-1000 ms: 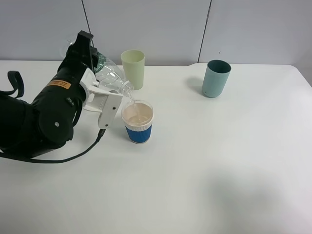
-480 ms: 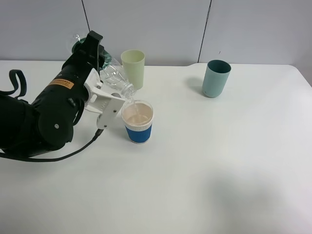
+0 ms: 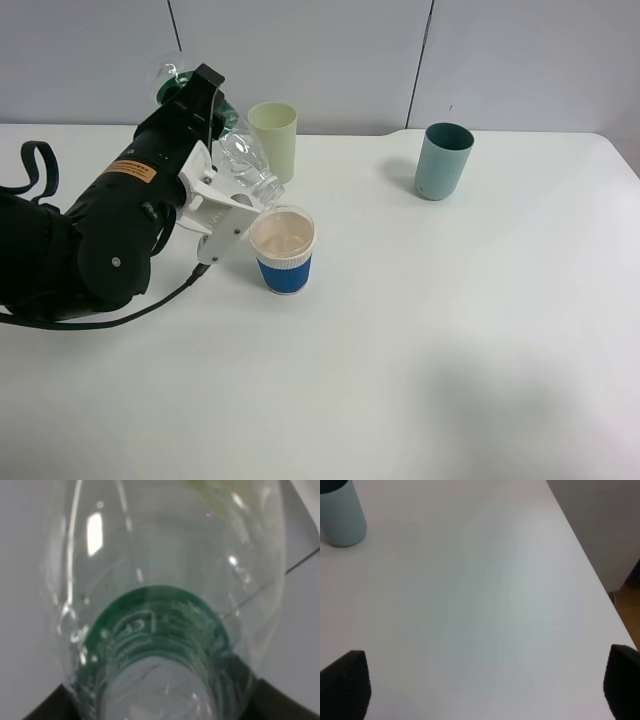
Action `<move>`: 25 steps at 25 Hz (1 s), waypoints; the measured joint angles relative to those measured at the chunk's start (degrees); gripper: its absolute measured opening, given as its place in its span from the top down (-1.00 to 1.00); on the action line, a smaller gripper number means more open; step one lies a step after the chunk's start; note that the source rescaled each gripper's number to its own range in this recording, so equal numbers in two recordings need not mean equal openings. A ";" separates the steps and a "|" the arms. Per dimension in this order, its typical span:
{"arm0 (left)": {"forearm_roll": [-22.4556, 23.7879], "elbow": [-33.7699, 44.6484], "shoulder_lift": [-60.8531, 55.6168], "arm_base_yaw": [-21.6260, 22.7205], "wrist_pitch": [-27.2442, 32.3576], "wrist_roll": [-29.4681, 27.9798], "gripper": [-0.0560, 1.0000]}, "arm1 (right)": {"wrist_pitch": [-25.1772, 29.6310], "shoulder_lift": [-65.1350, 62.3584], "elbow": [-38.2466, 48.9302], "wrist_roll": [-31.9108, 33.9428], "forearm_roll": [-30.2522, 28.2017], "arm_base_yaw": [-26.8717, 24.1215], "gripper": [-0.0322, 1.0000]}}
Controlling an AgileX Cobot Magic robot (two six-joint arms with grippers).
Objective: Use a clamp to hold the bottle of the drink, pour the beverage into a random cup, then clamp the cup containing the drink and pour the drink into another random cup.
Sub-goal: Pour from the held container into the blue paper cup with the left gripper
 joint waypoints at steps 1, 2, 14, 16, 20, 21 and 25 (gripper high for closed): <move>-0.01 0.00 0.00 0.00 0.00 0.14 0.88 | 0.00 0.00 0.00 0.00 0.00 0.00 -0.60; 0.12 0.00 0.00 0.00 0.00 0.22 0.88 | 0.00 0.00 0.00 0.00 0.00 0.00 -0.60; -7.81 0.00 0.00 0.00 -0.01 -15.11 0.88 | 0.00 0.00 0.00 0.00 0.00 0.00 -0.60; -10.47 0.00 0.00 0.00 0.44 -18.78 0.88 | 0.00 0.00 0.00 0.00 0.00 0.00 -0.60; -13.25 0.00 -1.19 0.00 7.90 -27.95 0.88 | 0.00 0.00 0.00 0.00 0.00 0.00 -0.60; -13.66 0.00 -1.80 0.00 9.89 -30.33 0.88 | 0.00 0.00 0.00 0.00 0.00 0.00 -0.60; -14.80 0.00 -4.36 0.00 14.33 -43.41 0.88 | 0.00 0.00 0.00 0.00 0.00 0.00 -0.60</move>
